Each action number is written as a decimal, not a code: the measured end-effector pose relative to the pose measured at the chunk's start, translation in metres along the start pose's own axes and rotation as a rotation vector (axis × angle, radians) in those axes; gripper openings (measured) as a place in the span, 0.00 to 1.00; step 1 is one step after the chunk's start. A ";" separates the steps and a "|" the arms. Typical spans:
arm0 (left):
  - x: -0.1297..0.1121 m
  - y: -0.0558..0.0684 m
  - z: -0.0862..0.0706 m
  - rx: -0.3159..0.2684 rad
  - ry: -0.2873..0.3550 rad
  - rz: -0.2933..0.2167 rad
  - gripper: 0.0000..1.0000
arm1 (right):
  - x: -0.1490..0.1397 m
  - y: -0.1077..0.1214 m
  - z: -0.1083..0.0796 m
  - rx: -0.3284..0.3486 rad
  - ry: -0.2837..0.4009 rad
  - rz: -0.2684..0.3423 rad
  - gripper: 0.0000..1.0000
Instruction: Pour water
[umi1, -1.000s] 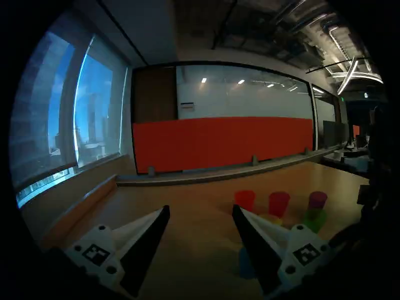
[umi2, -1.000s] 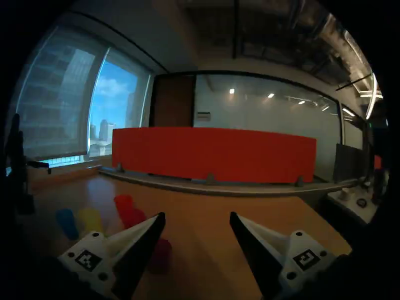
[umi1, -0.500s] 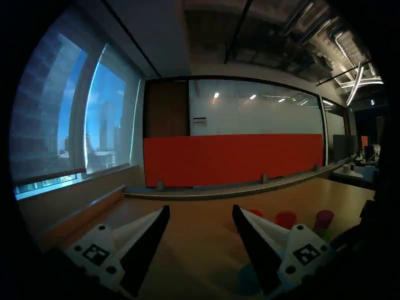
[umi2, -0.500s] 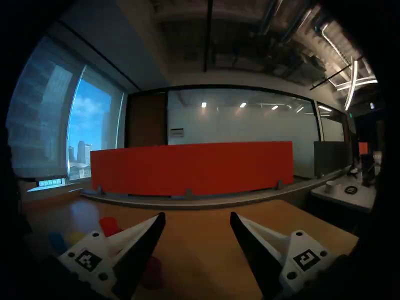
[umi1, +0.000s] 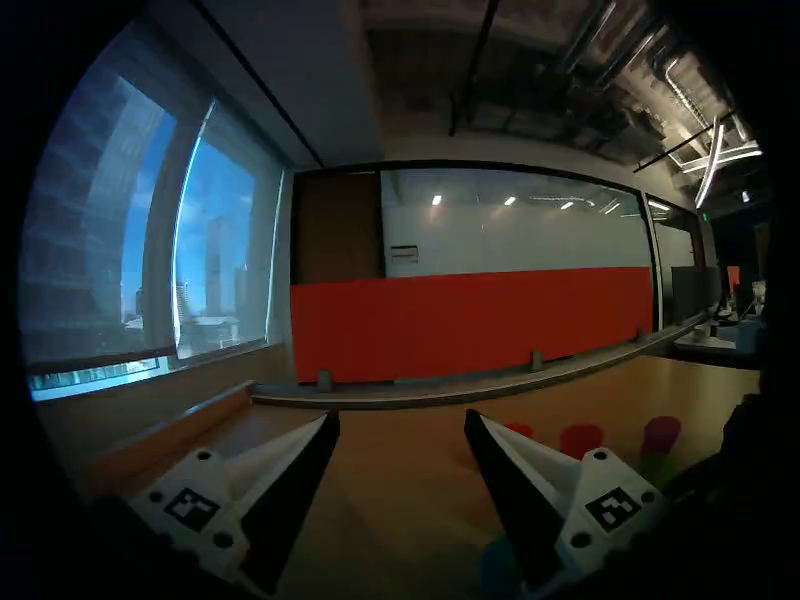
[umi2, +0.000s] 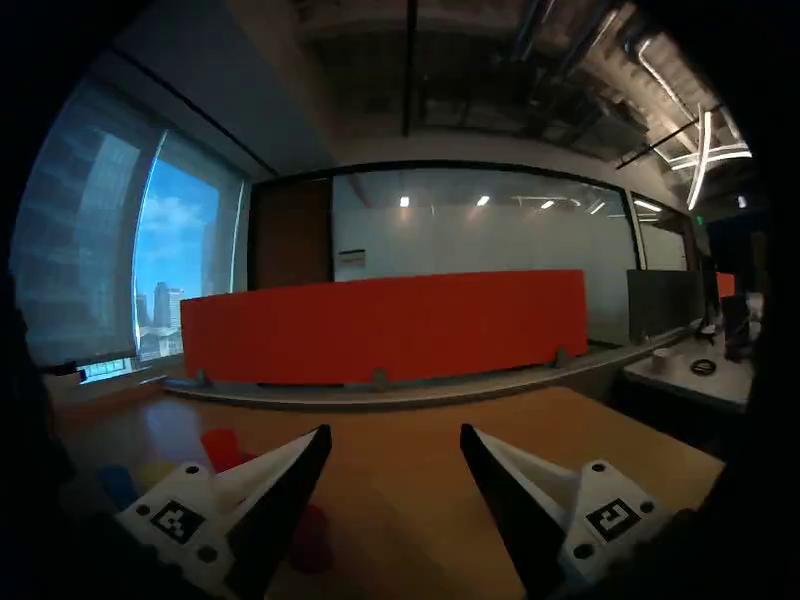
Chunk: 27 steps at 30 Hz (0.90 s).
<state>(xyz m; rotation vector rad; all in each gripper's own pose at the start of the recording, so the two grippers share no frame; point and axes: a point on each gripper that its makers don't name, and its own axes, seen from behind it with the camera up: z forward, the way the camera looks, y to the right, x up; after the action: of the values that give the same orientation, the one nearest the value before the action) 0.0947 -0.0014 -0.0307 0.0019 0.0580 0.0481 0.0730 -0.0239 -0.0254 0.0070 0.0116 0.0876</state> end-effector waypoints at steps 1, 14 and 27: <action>-0.001 0.000 0.001 0.002 0.003 -0.003 0.93 | 0.000 0.001 0.000 0.000 -0.003 0.002 1.00; -0.016 -0.001 0.004 0.030 0.038 -0.022 0.93 | 0.005 0.013 0.003 -0.035 -0.018 -0.045 0.99; -0.048 0.001 0.008 0.033 0.017 -0.035 0.93 | 0.007 0.009 0.003 -0.038 -0.032 -0.044 1.00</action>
<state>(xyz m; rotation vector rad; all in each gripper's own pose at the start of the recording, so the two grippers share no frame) 0.0468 -0.0028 -0.0203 0.0335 0.0760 0.0126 0.0796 -0.0144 -0.0227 -0.0297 -0.0218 0.0432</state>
